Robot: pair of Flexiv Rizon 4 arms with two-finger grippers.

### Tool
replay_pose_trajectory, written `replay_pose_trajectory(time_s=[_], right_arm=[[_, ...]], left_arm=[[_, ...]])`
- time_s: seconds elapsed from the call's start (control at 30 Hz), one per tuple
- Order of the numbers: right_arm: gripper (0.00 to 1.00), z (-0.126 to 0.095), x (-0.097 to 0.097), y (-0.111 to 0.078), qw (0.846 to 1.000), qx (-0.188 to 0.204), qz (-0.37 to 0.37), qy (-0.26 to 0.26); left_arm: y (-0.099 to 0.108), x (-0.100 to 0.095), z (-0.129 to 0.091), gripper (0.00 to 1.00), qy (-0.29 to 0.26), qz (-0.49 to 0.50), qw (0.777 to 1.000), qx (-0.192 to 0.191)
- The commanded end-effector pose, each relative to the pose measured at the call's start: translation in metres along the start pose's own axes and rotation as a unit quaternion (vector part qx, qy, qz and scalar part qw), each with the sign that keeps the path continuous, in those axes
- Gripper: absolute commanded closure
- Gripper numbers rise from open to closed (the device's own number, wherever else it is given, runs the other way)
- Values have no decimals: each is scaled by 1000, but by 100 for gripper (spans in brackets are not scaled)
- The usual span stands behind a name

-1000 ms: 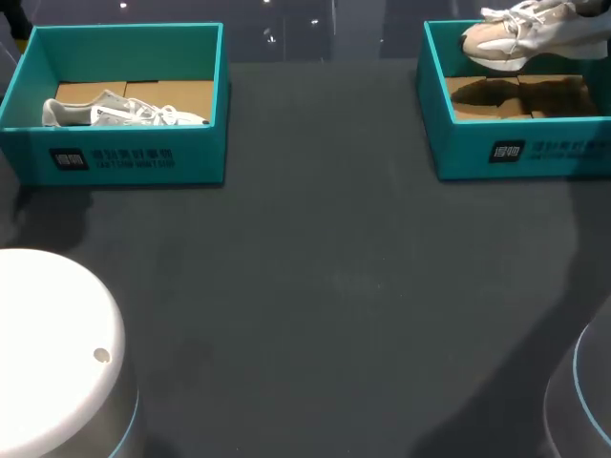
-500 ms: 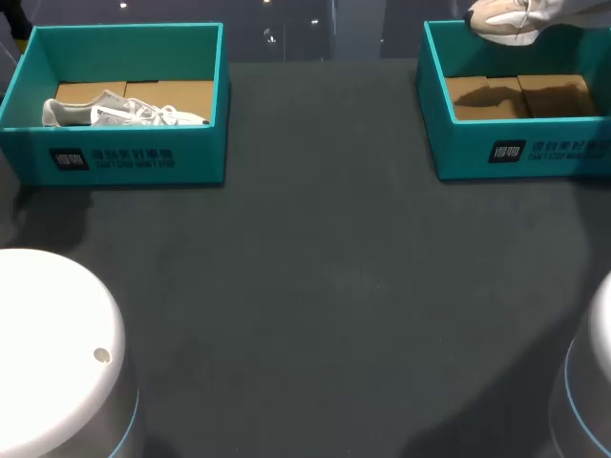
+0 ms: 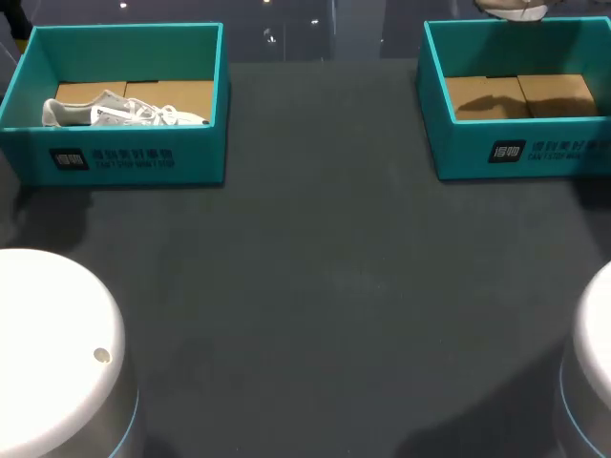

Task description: Take the shoe out of the shoebox, open the shoe tongue, remove and reinsert the insole, then place the shoe into the shoebox

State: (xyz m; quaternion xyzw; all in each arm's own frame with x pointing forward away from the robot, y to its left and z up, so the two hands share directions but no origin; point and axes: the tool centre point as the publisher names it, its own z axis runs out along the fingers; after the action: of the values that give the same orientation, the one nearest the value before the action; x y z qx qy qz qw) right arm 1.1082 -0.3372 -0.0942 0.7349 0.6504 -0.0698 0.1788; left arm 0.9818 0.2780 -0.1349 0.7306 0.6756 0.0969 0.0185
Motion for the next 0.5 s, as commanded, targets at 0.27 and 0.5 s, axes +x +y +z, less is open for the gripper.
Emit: replay_pose_trajectory(time_s=[0.27, 0.5], right_arm=[[100, -62, 31, -89, 999, -37, 10, -15], [100, -83, 68, -158, 999, -38, 21, -23]], left_arm=[[-1, 0, 0, 0, 1, 1, 1000, -1], [-1, 0, 0, 0, 1, 1, 1000, -1]])
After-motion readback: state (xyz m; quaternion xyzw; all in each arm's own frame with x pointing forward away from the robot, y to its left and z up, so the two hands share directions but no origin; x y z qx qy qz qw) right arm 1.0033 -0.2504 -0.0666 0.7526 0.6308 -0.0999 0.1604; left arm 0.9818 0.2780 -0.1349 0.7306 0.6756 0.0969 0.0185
